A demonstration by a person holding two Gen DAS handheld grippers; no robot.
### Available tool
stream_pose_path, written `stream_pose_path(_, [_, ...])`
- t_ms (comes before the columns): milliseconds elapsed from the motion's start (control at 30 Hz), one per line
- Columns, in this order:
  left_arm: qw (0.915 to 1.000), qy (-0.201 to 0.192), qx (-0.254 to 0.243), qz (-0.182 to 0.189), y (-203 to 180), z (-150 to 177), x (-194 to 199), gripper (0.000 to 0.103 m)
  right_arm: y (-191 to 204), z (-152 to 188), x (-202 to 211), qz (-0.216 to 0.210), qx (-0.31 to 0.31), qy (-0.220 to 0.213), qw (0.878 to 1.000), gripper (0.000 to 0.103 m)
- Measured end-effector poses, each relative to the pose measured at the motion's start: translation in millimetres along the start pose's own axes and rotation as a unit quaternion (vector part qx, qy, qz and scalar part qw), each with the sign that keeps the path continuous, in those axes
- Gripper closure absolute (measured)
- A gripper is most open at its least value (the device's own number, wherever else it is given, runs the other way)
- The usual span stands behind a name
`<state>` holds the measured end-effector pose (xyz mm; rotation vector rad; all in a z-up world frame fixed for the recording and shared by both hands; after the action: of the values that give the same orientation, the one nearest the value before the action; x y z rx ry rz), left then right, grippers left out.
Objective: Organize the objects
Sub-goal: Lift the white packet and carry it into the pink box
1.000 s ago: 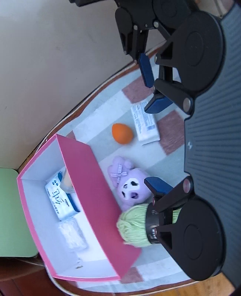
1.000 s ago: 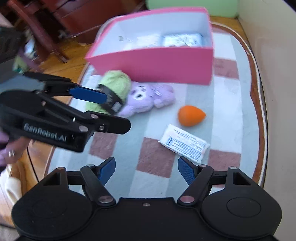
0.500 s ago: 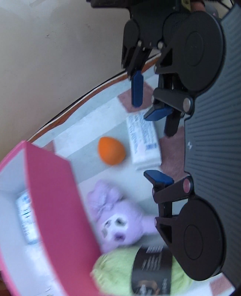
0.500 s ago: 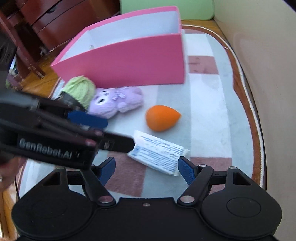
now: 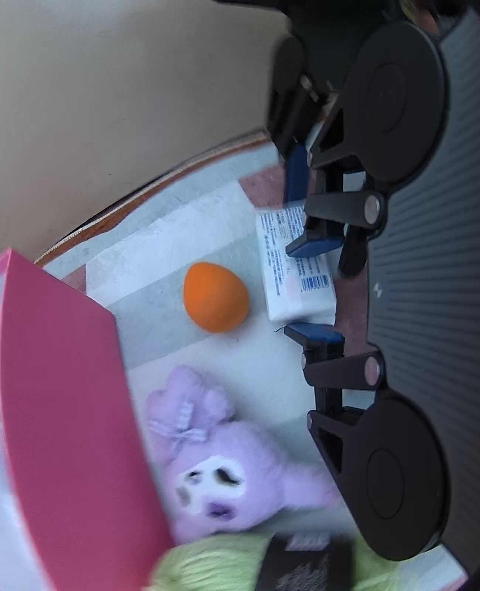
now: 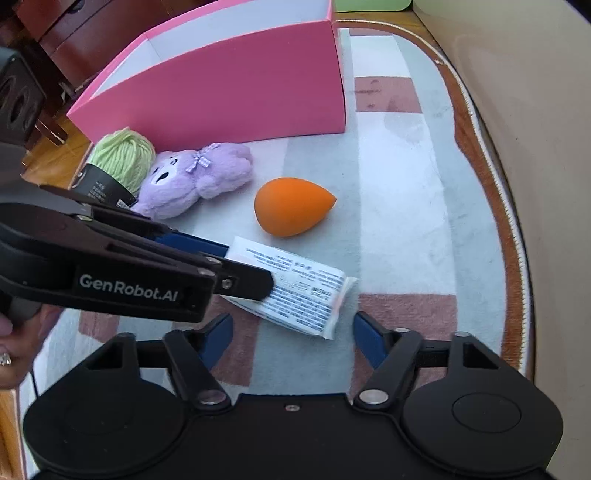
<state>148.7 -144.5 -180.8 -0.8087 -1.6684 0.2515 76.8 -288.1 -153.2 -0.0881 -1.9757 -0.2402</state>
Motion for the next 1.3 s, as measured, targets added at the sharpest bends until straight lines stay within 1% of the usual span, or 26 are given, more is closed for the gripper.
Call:
stream_pose_path(33, [0.9997,-0.001,0.023,0.010,4,0,0,0.066,0,1,-1,-0.004,-0.002,0.000,1.000,0.037])
stream_pose_path(67, [0.9994,-0.005,0.031,0.014,7,1,1,0.066,-1,1,-1,0.005,-0.004,-0.006,1.000,0.038])
stream_pose_path(100, [0.9993,-0.006,0.033,0.014,8,2,1,0.066,0,1,-2,0.010,-0.002,-0.009,1.000,0.038])
stream_pose_path(233, [0.9995,-0.011,0.031,-0.001,5,2,0,0.066,0,-2,-3,0.005,0.004,-0.008,1.000,0.038])
stream_pose_path(367, [0.9993,-0.012,0.032,-0.014,1,2,0,0.066,4,-1,-4,0.007,0.012,-0.008,1.000,0.032])
stream_pose_path(433, [0.9992,-0.009,0.034,-0.017,0,4,1,0.066,6,-2,-3,0.004,0.013,-0.004,1.000,0.026])
stream_pose_path(500, [0.9993,-0.009,0.029,-0.019,-2,6,5,0.066,6,-3,-1,-0.006,0.003,0.002,1.000,0.023])
stream_pose_path(567, [0.9994,-0.010,0.030,-0.017,-4,8,11,0.066,5,-6,2,-0.014,-0.007,0.002,1.000,0.022])
stream_pose_path(633, [0.9991,-0.016,0.038,-0.011,-4,8,20,0.066,7,-8,6,-0.017,-0.005,-0.003,1.000,0.022])
stream_pose_path(700, [0.9985,-0.024,0.049,-0.005,-4,7,29,0.066,13,-11,12,-0.013,0.010,-0.012,1.000,0.022])
stream_pose_path(767, [0.9979,-0.037,0.053,-0.006,-5,6,39,0.066,20,-16,22,-0.003,0.034,-0.028,0.999,0.022])
stream_pose_path(833, [0.9972,-0.051,0.055,-0.009,-6,3,50,0.066,25,-23,30,-0.002,0.045,-0.038,0.998,0.022])
stream_pose_path(967, [0.9956,-0.074,0.057,-0.008,-6,-3,75,0.066,32,-35,49,-0.017,0.053,-0.058,0.997,0.022])
stream_pose_path(1133, [0.9924,-0.112,0.049,-0.016,-7,-14,115,0.066,46,-54,70,-0.041,0.066,-0.081,0.994,0.022])
stream_pose_path(1300, [0.9886,-0.143,0.034,-0.032,-11,-28,151,0.066,65,-76,91,-0.056,0.084,-0.105,0.989,0.021])
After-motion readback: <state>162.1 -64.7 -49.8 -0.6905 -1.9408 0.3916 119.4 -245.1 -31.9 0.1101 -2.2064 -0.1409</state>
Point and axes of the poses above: each gripper's, at about its wrist camera, not at the fingertips, and x roughly against the way its jaws point, y to its left, z to its underside, the point moved 2 cm from there along -x, roughly the way its jaws point, and after that the axes turned 8 degrees about z, right-handed, at the moved point
